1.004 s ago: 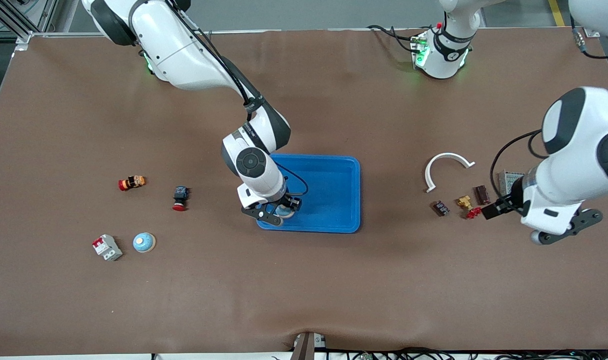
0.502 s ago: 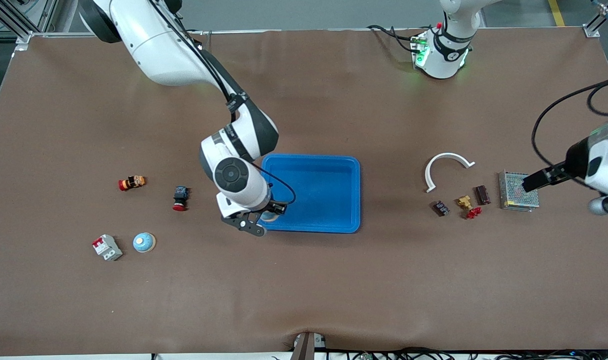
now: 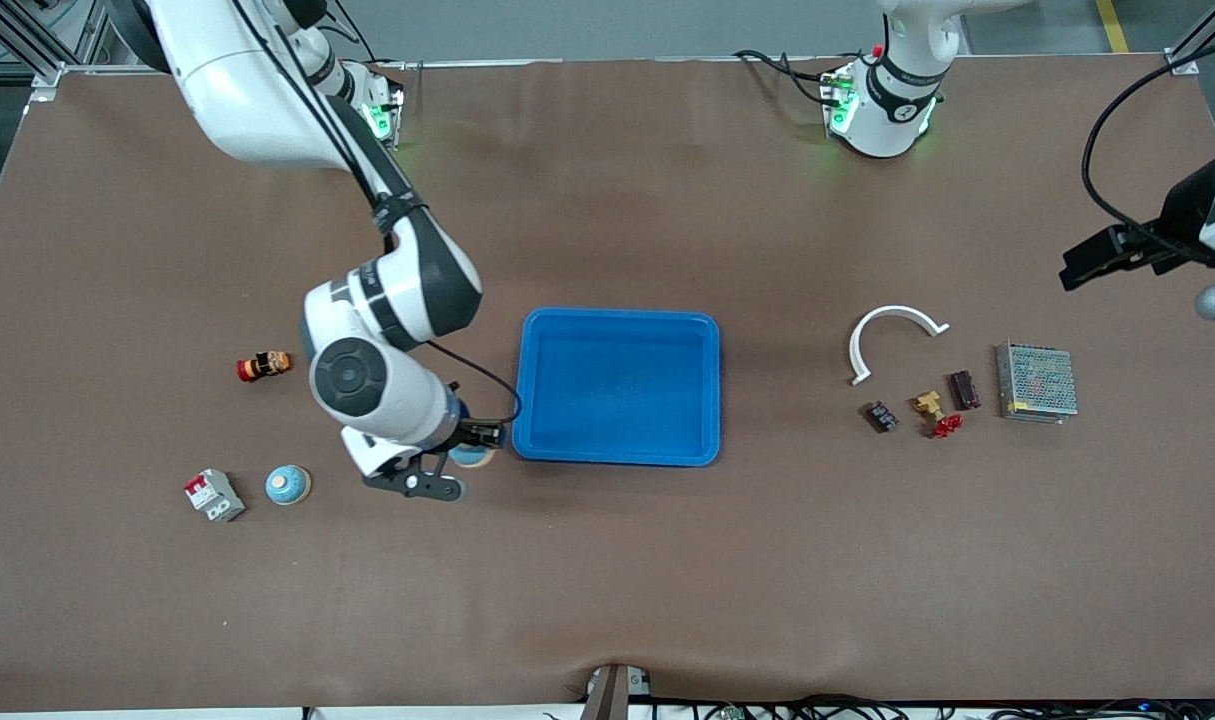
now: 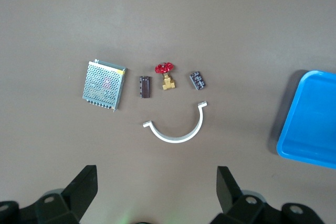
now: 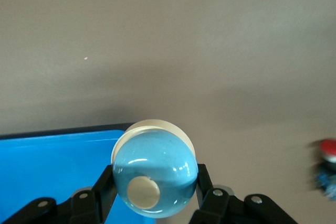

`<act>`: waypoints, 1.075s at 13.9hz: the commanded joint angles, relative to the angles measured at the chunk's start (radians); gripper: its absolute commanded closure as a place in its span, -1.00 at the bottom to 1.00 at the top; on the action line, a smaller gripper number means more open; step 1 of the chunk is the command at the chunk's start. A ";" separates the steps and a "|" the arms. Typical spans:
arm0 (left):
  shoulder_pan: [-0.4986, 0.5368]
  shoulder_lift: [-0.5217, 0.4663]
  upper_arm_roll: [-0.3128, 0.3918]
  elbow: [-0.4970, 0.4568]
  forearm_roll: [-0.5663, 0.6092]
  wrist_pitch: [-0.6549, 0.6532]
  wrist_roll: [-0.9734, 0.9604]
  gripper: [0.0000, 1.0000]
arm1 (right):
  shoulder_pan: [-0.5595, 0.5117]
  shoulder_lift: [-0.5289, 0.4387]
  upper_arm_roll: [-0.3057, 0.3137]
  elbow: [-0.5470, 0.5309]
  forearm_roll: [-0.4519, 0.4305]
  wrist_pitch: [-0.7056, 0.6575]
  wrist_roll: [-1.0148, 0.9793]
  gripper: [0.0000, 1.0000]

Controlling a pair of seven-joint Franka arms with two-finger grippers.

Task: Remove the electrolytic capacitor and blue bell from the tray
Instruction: 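Carry the bell with the right gripper while the left gripper retracts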

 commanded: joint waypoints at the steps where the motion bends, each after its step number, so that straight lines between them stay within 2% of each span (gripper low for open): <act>1: -0.081 -0.071 0.090 -0.083 -0.022 0.011 0.051 -1.00 | -0.070 -0.019 0.008 -0.005 -0.011 -0.046 -0.195 0.01; 2: -0.096 -0.074 0.108 -0.085 -0.022 0.013 0.053 -1.00 | -0.088 -0.019 0.005 0.001 -0.013 -0.055 -0.273 0.01; 7: -0.096 -0.068 0.102 -0.080 -0.022 0.016 0.075 -1.00 | -0.182 -0.017 0.000 0.020 -0.056 -0.055 -0.618 0.01; 10: -0.095 -0.067 0.102 -0.079 -0.022 0.022 0.095 -1.00 | -0.213 -0.012 0.000 0.018 -0.051 -0.052 -0.735 0.01; 12: -0.096 -0.059 0.102 -0.079 -0.017 0.027 0.102 -1.00 | -0.211 -0.006 0.002 -0.026 -0.041 -0.035 -0.737 0.01; 14: -0.099 -0.056 0.102 -0.080 -0.011 0.040 0.102 -1.00 | -0.211 -0.020 0.007 -0.130 -0.034 0.041 -0.736 0.01; 15: -0.098 -0.054 0.102 -0.080 -0.011 0.041 0.102 -1.00 | -0.213 -0.041 0.007 -0.176 -0.002 0.075 -0.736 0.01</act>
